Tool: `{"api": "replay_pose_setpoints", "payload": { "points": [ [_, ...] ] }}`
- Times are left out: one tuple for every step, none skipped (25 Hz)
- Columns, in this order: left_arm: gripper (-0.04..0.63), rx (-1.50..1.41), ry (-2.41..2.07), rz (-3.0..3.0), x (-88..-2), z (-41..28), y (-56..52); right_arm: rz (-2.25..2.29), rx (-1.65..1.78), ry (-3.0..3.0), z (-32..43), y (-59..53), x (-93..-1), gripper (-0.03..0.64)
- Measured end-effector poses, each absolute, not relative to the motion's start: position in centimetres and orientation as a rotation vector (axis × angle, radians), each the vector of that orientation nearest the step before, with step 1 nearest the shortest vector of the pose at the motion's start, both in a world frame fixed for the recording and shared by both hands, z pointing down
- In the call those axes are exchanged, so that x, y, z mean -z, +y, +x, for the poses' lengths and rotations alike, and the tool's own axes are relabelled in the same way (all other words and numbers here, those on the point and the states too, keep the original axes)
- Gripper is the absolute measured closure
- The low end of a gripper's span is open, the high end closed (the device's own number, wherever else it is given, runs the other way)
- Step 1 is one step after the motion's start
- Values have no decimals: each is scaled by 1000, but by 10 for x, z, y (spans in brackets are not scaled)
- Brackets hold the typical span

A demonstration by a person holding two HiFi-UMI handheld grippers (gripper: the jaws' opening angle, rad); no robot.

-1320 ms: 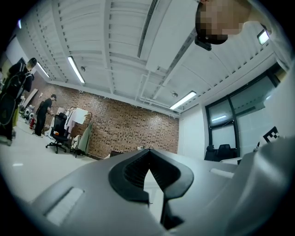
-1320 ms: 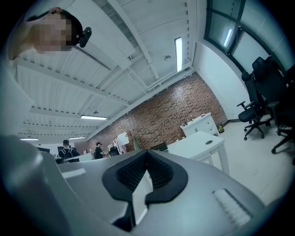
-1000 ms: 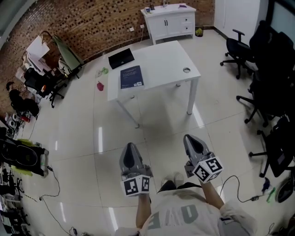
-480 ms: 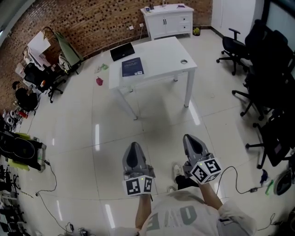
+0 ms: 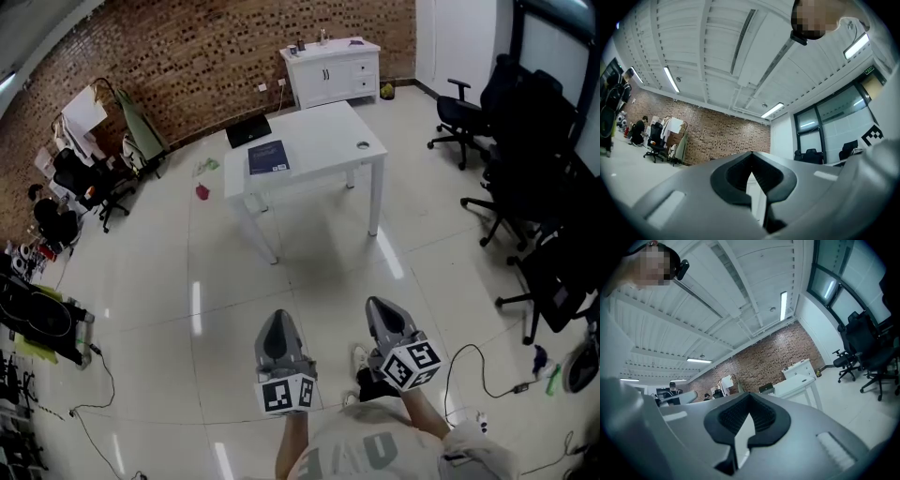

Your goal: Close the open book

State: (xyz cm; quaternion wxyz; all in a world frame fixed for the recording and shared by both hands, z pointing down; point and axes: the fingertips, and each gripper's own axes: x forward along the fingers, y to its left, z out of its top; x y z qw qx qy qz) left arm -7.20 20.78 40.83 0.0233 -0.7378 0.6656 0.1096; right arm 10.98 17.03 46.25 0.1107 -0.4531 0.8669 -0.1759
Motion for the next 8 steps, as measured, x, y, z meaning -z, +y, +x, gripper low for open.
{"api": "replay_pose_setpoints", "payload": {
  "points": [
    [584, -355, 2056, -2285, -407, -71, 211, -1329, 495, 2552, 110, 172, -459, 614],
    [584, -365, 2055, -2285, -406, -70, 213, -1323, 477, 2556, 109, 173, -456, 615],
    [584, -368, 2056, -2285, -406, -70, 216, -1314, 467, 2558, 107, 174, -454, 614],
    [584, -365, 2056, -2284, -407, -70, 217, -1303, 466, 2558, 105, 176, -453, 615],
    [584, -361, 2055, -2283, -408, -71, 219, -1295, 470, 2558, 103, 178, -453, 614],
    [584, -358, 2054, -2283, -410, -71, 221, -1289, 476, 2557, 102, 180, -453, 615],
    [584, -356, 2053, -2282, -411, -72, 223, -1286, 481, 2557, 100, 183, -453, 615],
    [584, -355, 2052, -2282, -413, -72, 225, -1282, 485, 2557, 99, 186, -453, 615]
  ]
}}
